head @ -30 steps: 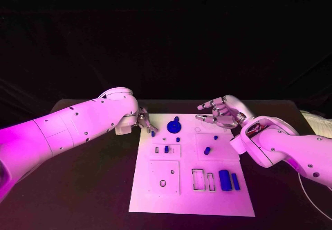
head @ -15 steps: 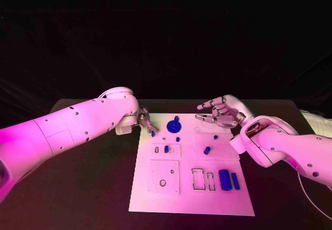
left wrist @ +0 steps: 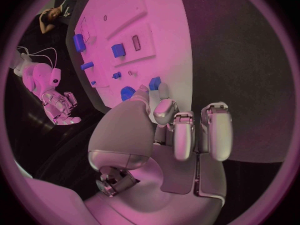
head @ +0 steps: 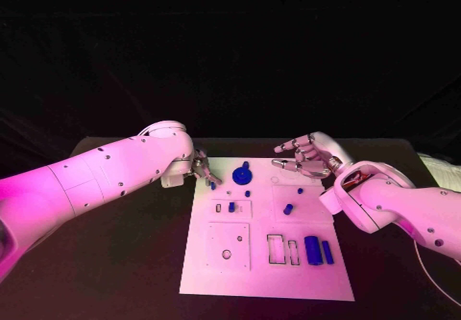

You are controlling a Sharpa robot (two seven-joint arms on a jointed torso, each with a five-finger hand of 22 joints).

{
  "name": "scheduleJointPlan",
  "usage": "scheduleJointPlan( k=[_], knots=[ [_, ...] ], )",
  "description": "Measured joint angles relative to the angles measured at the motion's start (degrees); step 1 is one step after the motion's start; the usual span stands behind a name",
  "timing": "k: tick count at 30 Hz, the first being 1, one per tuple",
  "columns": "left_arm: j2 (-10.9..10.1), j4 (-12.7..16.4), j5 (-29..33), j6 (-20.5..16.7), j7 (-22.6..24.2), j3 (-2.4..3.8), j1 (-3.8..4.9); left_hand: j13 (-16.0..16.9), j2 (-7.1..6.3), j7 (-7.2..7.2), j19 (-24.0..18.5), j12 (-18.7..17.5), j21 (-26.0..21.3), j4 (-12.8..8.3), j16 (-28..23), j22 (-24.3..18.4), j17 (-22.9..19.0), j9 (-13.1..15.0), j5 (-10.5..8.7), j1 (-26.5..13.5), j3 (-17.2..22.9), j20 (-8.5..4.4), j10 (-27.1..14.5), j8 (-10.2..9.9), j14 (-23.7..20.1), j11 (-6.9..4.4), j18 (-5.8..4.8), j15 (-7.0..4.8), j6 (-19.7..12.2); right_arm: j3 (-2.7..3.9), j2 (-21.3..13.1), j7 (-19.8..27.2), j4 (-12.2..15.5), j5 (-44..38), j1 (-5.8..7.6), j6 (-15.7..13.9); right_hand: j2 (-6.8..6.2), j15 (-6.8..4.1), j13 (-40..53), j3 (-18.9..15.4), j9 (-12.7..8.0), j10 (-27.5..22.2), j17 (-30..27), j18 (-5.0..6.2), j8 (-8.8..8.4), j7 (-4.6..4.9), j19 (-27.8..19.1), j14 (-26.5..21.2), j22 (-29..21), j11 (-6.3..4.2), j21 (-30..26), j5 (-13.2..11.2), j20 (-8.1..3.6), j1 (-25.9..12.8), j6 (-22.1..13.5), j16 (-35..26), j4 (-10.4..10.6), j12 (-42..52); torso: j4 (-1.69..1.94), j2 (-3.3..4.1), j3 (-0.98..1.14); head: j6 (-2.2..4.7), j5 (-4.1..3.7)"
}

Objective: Assemble the parts on the task board

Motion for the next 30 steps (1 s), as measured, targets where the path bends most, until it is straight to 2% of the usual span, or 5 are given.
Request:
scheduleJointPlan(
  k=[9,17,21,27,30],
  knots=[
    [-0.1,0.2,0.2,0.6,-0.4,0.00,0.00,0.0,0.00,-0.20,0.0,0.0,0.0,-0.2,0.0,0.0,0.0,0.2,0.00,0.0,-0.2,0.00,0.2,0.2,-0.2,-0.20,0.00,-0.20,0.2,0.00,0.0,0.0,0.0,0.0,-0.01,0.0,0.00,0.00,0.0,0.0,0.0,0.0,0.0,0.00,0.00,0.00,0.0,0.0,0.0,0.00,0.0,0.0,0.00,0.0,0.0,0.0,0.0,0.0,-0.01,-0.01,0.00,-0.09,0.01],
    [-0.1,0.3,0.6,0.8,-0.6,0.00,0.00,0.0,1.97,-0.20,-0.1,0.0,0.0,-1.5,0.0,0.0,0.0,0.7,0.00,4.0,1.2,-0.13,0.2,0.5,0.0,-0.20,0.00,-0.43,0.2,0.00,0.0,0.0,-0.1,0.0,-0.01,0.1,0.00,0.00,0.1,0.0,0.0,0.0,0.0,0.00,0.00,0.00,0.0,0.0,0.0,0.00,0.0,0.0,0.00,0.0,0.0,0.0,0.0,0.0,0.00,-0.01,-0.02,-0.16,0.05],
    [-0.1,0.3,1.0,0.5,-0.6,0.01,0.01,-0.5,2.43,-0.53,0.0,-0.2,0.0,-2.5,0.0,0.0,0.0,0.7,0.26,6.6,3.0,-0.41,0.2,0.4,-0.2,-0.20,0.00,-0.63,-0.2,0.00,0.1,0.0,-0.2,0.0,-0.02,0.1,0.00,0.00,0.1,0.0,0.0,0.0,0.0,0.00,0.00,0.00,0.0,0.0,0.0,0.00,0.0,0.0,0.00,0.0,0.0,0.0,0.0,0.0,0.00,-0.01,-0.02,-0.18,0.07],
    [-0.1,0.2,2.3,-1.6,-0.3,0.00,0.03,-1.9,3.16,-0.10,0.0,-1.6,-0.4,-4.5,0.0,0.0,0.0,0.3,0.53,10.6,8.4,-0.41,-0.5,-0.6,-0.2,-0.31,0.00,-0.63,-1.8,0.00,0.1,0.0,-0.2,0.0,-0.02,0.1,0.00,0.00,0.1,0.0,0.0,0.0,0.0,0.00,0.00,0.00,0.0,0.0,0.0,0.00,0.0,0.0,0.00,0.0,0.0,0.0,0.0,0.0,0.03,-0.01,-0.03,-0.16,0.03],
    [-0.1,0.2,3.0,-2.8,0.0,-0.03,-0.01,-2.1,2.95,0.21,0.0,-2.0,-0.4,-3.5,0.0,0.0,0.0,0.3,0.44,12.0,9.9,-0.41,-0.6,-0.9,-0.2,-0.20,0.00,-0.63,-2.1,0.00,0.1,0.0,-0.3,0.0,-0.02,0.1,0.00,0.00,0.1,0.0,0.0,0.0,0.0,0.00,0.00,0.00,0.0,0.0,0.0,0.00,0.0,0.0,0.00,0.0,0.0,0.0,0.0,0.0,0.01,-0.02,-0.02,-0.16,0.03]
  ],
)
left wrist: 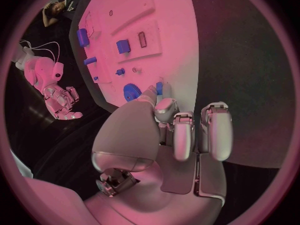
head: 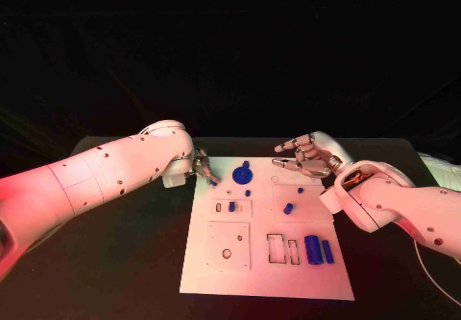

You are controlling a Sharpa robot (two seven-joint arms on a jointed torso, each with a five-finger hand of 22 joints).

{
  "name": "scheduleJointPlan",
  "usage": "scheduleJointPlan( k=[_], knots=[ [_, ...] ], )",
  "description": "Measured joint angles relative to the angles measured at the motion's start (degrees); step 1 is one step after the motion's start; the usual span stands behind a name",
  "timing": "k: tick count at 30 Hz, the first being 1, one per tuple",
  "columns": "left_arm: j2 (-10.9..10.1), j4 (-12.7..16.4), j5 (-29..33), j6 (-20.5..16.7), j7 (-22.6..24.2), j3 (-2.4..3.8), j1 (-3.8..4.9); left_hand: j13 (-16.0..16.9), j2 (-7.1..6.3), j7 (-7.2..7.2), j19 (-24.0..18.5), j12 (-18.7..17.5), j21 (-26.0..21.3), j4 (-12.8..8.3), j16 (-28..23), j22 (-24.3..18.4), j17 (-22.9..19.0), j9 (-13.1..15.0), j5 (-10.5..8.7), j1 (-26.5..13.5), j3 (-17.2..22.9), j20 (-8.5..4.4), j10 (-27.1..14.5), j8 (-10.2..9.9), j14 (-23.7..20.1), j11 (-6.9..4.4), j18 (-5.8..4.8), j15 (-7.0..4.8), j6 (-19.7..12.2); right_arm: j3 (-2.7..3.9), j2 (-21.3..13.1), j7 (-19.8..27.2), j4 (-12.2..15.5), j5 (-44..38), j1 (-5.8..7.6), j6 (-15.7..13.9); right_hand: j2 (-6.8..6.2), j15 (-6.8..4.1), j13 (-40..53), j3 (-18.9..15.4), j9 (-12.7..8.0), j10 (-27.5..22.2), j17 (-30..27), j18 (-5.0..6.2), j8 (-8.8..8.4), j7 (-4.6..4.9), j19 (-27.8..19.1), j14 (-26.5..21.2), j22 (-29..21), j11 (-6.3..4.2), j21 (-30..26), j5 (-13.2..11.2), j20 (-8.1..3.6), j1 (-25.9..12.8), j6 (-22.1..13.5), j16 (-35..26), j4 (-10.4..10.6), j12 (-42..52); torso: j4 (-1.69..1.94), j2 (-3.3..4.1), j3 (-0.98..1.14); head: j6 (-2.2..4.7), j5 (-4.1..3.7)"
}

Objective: Assemble the parts on the task board

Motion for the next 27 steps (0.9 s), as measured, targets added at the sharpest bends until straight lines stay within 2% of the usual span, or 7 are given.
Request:
scheduleJointPlan(
  k=[3,6,12,15,19,24,27],
  knots=[
    [-0.1,0.2,0.6,-1.0,0.4,-0.02,0.00,-0.2,-0.86,0.12,0.0,0.0,-0.1,2.5,0.0,0.0,0.0,0.4,0.16,0.9,2.5,0.00,-0.2,0.0,0.0,0.20,0.01,0.00,-0.1,0.00,0.0,0.0,0.0,0.0,0.00,0.0,0.00,0.00,0.1,0.0,0.0,0.0,0.0,0.00,0.00,0.00,0.0,0.0,0.0,0.00,0.0,0.0,0.00,0.0,0.0,0.0,0.0,-0.1,-0.01,-0.03,0.00,-0.01,0.03],
    [-0.8,1.1,1.4,-1.8,0.9,-0.07,0.00,-0.2,-2.59,0.21,0.0,0.0,-0.2,4.5,0.0,0.0,0.0,1.1,0.20,0.1,5.4,0.00,-0.2,0.4,0.0,0.21,0.00,0.00,-0.2,-0.01,0.1,0.0,-0.1,0.0,0.00,0.1,0.00,0.00,0.1,0.0,0.0,0.0,0.0,0.00,0.00,0.00,0.0,0.0,0.0,0.00,0.0,0.0,0.00,0.0,0.0,0.0,0.0,-0.1,-0.05,-0.04,0.01,0.03,0.04],
    [-3.4,4.9,3.0,-3.6,2.0,-0.16,0.00,-0.2,-6.54,0.21,0.0,0.0,-0.2,3.1,0.0,0.0,0.0,1.9,0.55,-3.4,13.5,0.00,0.0,1.4,0.0,0.42,0.00,0.00,-0.2,-0.05,0.1,0.0,-0.1,0.0,-0.02,0.1,0.00,0.00,0.1,0.0,0.0,0.0,0.0,0.00,0.00,0.00,0.0,0.0,0.0,0.00,0.0,0.0,0.00,0.0,0.0,0.0,0.0,-0.1,-0.05,-0.04,0.02,0.05,-0.06],
    [-4.8,7.2,3.6,-4.6,2.5,-0.34,-0.02,-0.2,-7.11,0.22,0.0,0.0,-0.2,2.8,0.0,0.0,0.0,2.0,0.56,-4.0,14.7,0.00,0.0,1.6,0.0,0.42,0.00,0.00,-0.2,-0.07,0.1,0.0,-0.2,0.0,-0.03,0.2,0.00,0.00,0.0,0.0,0.0,0.0,0.0,0.00,0.00,0.00,0.0,0.0,0.0,0.00,0.0,0.0,0.00,0.0,0.0,0.0,0.0,-0.1,-0.02,-0.04,0.02,0.00,-0.10],
    [-7.3,11.3,4.4,-6.4,3.3,-0.97,-0.22,0.1,-7.95,0.24,0.0,0.0,-0.2,2.1,0.0,0.0,0.0,2.2,0.78,-4.8,16.7,0.00,0.5,1.8,0.0,0.32,0.00,0.00,-0.2,-0.11,0.1,0.0,-0.2,0.1,-0.04,0.2,0.00,0.00,0.0,0.0,0.0,0.0,0.0,0.00,0.00,0.00,0.0,0.0,0.0,0.00,0.0,0.0,0.00,0.0,0.0,0.0,0.0,-0.1,0.02,-0.03,0.03,-0.05,-0.11],
    [-10.5,16.5,4.8,-8.7,4.0,-1.71,-1.23,0.4,-8.78,0.25,0.0,0.4,-0.2,1.7,0.0,0.0,0.0,2.4,0.89,-5.6,18.0,0.01,0.7,1.9,0.0,0.20,0.00,0.00,-0.2,-0.20,0.1,0.0,-0.4,0.1,-0.17,0.3,0.00,0.00,0.1,0.0,0.0,0.0,0.0,0.00,0.00,0.00,0.0,0.0,0.0,0.00,0.0,0.0,0.00,0.0,0.0,0.0,0.0,-0.1,0.10,-0.02,0.04,-0.19,-0.09],
    [-11.4,18.4,4.6,-9.6,4.3,-1.89,-1.93,0.6,-8.84,0.32,0.0,0.5,-0.2,1.7,0.0,0.0,0.0,2.4,1.13,-5.7,18.3,0.01,1.0,1.9,0.0,0.29,0.00,0.00,-0.2,-0.22,0.1,0.0,-0.4,0.1,-0.23,0.4,0.00,0.00,0.1,0.0,0.0,0.0,0.0,0.00,0.00,0.00,0.0,0.0,0.0,0.00,0.0,0.0,0.00,0.0,0.0,0.0,0.0,-0.1,0.17,-0.02,0.03,-0.27,-0.03]
  ],
)
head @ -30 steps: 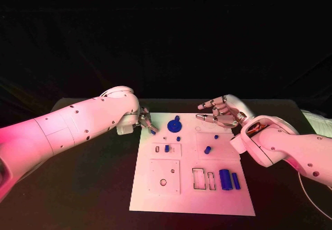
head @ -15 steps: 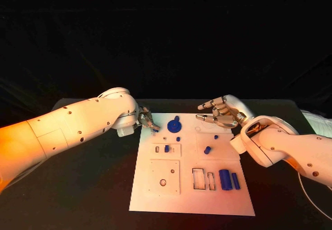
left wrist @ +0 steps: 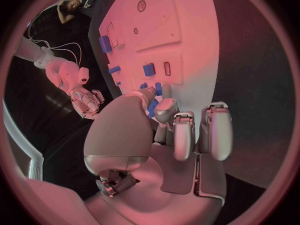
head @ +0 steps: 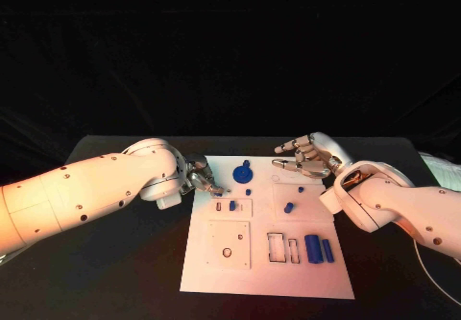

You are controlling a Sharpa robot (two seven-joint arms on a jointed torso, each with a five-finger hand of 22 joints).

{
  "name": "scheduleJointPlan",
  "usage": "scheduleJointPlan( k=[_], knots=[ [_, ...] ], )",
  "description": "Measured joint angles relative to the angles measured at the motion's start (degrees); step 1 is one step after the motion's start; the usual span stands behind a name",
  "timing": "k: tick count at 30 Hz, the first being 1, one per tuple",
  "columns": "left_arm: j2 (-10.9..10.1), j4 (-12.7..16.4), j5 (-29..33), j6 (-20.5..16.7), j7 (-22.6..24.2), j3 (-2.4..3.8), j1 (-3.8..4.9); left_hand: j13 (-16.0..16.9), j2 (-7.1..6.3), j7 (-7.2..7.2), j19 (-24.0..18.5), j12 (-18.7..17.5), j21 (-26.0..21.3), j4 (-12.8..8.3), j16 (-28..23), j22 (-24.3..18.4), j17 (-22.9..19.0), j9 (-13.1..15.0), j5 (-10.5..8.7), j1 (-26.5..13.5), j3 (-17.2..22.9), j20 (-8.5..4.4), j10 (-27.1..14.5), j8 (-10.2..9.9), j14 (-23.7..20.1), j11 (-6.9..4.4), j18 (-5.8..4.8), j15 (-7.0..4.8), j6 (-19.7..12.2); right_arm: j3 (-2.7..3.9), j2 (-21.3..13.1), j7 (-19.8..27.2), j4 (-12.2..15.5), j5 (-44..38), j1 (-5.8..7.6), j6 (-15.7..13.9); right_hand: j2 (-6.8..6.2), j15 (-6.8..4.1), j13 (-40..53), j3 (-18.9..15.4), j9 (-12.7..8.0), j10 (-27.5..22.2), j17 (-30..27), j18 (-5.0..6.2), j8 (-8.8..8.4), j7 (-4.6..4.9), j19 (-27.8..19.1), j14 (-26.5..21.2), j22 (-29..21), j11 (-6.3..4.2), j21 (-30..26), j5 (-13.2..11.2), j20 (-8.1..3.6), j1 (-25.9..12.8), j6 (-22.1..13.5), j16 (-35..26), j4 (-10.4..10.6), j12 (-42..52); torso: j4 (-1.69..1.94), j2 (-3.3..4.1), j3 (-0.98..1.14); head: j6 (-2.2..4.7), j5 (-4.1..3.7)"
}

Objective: Assemble the parts on the task board

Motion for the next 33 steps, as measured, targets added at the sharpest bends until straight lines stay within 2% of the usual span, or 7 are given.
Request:
scheduleJointPlan(
  k=[5,14,33],
  knots=[
    [-1.0,2.6,-1.4,-1.1,0.2,-0.18,-1.19,0.3,-0.39,-0.12,0.0,0.2,0.2,-0.2,0.0,0.0,0.0,0.1,0.25,-0.4,0.5,0.00,0.2,0.1,0.0,-0.17,0.01,0.00,0.3,-0.02,0.1,0.0,-0.1,0.0,-0.10,0.1,0.00,0.00,0.0,0.0,0.0,0.0,0.0,0.00,0.00,0.00,0.0,0.0,0.0,0.00,0.0,0.0,0.00,0.0,0.0,0.0,0.0,0.0,0.18,-0.05,-0.03,-0.08,-0.10],
    [-1.2,3.7,-4.3,-1.7,0.0,-0.20,-2.10,0.4,-1.03,-0.12,0.0,0.6,0.2,-0.8,0.0,0.0,0.0,0.2,1.12,-1.6,2.0,0.00,0.6,0.5,0.0,-0.19,0.00,0.00,0.5,-0.04,0.1,0.0,-0.1,0.1,-0.20,0.1,0.31,0.00,0.0,-0.2,0.0,0.1,0.0,0.00,0.00,0.00,0.0,0.0,0.0,-0.13,0.0,0.0,0.00,-0.3,0.0,0.0,0.2,0.3,0.21,-0.06,-0.01,-0.26,0.08],
    [-0.8,2.9,-6.3,0.6,-1.8,-0.20,-2.45,1.4,-2.18,-0.22,0.0,1.3,0.5,-2.0,0.0,0.0,0.0,0.2,2.11,-2.8,3.3,0.00,1.2,0.8,0.0,-0.40,0.00,0.00,0.8,-0.04,0.0,0.0,-0.1,0.1,-0.25,0.2,0.31,0.00,0.1,-0.2,0.0,0.1,0.0,0.00,0.00,0.00,0.0,0.0,0.0,-0.13,0.0,0.0,0.00,-0.3,0.0,0.0,0.2,0.3,0.18,0.00,0.01,-0.78,-0.05]
  ],
)
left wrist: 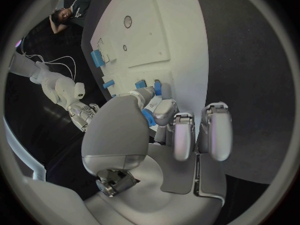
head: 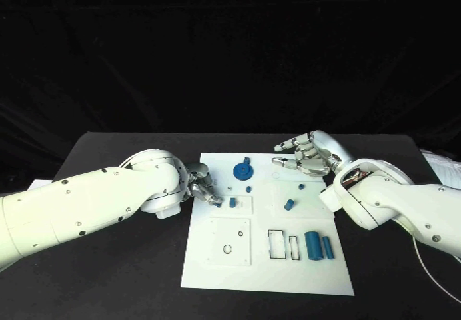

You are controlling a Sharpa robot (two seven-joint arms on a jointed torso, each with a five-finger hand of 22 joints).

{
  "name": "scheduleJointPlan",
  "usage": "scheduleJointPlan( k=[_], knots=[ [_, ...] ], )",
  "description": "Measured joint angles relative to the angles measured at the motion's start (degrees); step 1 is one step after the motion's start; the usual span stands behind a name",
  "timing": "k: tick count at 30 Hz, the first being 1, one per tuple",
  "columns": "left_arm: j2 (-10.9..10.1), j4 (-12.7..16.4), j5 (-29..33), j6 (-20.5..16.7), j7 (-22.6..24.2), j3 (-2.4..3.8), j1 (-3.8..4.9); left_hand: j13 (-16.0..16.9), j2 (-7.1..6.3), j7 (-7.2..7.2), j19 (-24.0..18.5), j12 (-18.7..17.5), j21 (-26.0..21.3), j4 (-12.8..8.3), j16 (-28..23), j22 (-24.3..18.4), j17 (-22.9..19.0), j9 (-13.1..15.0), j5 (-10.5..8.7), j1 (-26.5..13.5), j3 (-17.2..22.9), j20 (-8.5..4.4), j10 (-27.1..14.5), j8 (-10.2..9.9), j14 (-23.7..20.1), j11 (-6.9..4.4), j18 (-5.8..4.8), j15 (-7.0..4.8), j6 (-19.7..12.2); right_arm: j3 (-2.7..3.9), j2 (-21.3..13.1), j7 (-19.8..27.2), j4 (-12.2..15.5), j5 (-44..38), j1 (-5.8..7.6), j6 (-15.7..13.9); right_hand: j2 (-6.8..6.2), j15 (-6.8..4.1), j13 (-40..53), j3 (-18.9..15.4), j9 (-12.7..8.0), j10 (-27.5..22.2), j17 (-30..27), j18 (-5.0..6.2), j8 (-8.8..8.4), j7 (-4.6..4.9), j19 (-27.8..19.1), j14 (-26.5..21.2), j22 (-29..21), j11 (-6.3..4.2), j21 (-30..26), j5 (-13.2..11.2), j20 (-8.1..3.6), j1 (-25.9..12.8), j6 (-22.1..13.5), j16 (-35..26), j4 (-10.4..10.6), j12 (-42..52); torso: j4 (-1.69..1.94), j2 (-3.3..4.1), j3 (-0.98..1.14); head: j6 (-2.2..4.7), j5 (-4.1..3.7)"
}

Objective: Assemble the parts on the task board

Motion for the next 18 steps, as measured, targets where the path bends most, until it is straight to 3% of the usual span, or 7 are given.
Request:
scheduleJointPlan(
  k=[18],
  knots=[
    [0.9,-0.6,-0.7,1.2,-0.6,0.04,0.03,0.0,-0.54,-0.01,0.0,0.0,0.2,-0.7,0.0,0.0,0.0,0.0,-0.01,-0.6,0.7,0.00,0.0,0.0,0.0,0.00,0.01,0.00,0.2,0.00,0.1,0.0,0.0,0.0,-0.02,0.0,0.00,0.00,0.0,0.0,0.0,0.0,0.0,0.00,0.00,0.00,0.0,0.0,0.0,0.01,0.0,0.0,0.00,0.0,0.0,0.0,0.0,-0.1,0.03,-0.02,0.00,-0.17,0.16]
  ],
)
